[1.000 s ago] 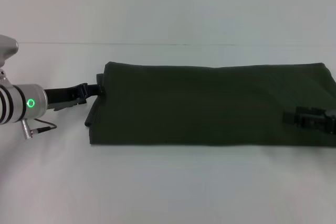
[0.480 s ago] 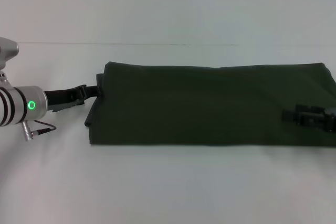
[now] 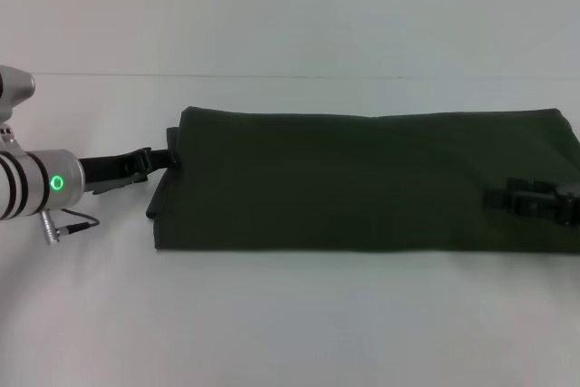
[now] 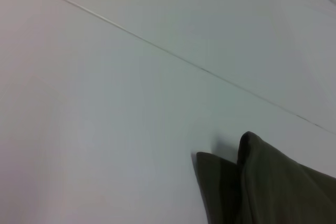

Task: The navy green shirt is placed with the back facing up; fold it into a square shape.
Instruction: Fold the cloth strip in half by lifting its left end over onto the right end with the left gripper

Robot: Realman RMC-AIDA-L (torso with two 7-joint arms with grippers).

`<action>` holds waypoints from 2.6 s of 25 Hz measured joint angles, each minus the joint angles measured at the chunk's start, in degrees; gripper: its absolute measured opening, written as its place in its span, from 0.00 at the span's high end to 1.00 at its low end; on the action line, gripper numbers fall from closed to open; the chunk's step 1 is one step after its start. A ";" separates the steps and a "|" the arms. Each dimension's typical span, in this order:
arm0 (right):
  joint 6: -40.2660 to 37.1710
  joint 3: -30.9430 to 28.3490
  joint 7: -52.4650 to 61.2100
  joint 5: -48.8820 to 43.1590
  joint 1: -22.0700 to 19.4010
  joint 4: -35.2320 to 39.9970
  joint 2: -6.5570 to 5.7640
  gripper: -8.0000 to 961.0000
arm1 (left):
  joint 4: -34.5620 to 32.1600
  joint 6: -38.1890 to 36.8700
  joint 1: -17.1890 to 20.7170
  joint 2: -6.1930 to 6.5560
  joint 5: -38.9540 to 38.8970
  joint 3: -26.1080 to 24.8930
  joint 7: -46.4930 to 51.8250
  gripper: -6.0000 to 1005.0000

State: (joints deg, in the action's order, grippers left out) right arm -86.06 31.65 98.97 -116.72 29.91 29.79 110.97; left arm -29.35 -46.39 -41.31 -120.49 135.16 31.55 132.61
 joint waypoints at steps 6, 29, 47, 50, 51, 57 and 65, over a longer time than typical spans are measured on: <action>0.02 0.08 0.00 0.00 0.11 0.00 0.04 0.07 | 0.50 0.52 0.00 -0.25 -0.02 0.00 -0.49 0.32; -0.43 0.07 0.09 0.00 0.11 0.00 0.03 0.07 | 1.92 0.30 -0.31 -0.60 -0.64 -0.04 -0.36 0.32; -1.28 0.26 0.09 0.00 -0.09 0.00 0.12 0.07 | 5.14 0.19 -2.29 -1.93 -0.76 -0.40 -0.08 0.32; -1.42 0.25 0.09 0.00 -0.13 0.00 0.12 0.07 | 5.19 0.04 -2.29 -1.94 -0.76 -0.30 -0.32 0.32; -1.53 0.25 0.09 0.00 -0.13 0.00 0.12 0.07 | 5.21 -0.04 -2.29 -1.94 -0.76 -0.22 -0.55 0.33; -2.04 0.25 0.09 0.00 -0.18 0.00 0.12 0.07 | 5.23 -0.18 -1.91 -2.15 -1.13 -0.18 -1.33 0.42; -2.43 0.25 0.09 0.00 -0.27 0.00 0.12 0.07 | 5.23 -0.34 -1.83 -2.27 -1.08 0.04 -1.37 0.62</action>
State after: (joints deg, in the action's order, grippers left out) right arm -88.49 31.90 99.05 -116.72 29.64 29.80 111.09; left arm -24.12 -46.73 -43.14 -122.76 134.08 31.59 131.24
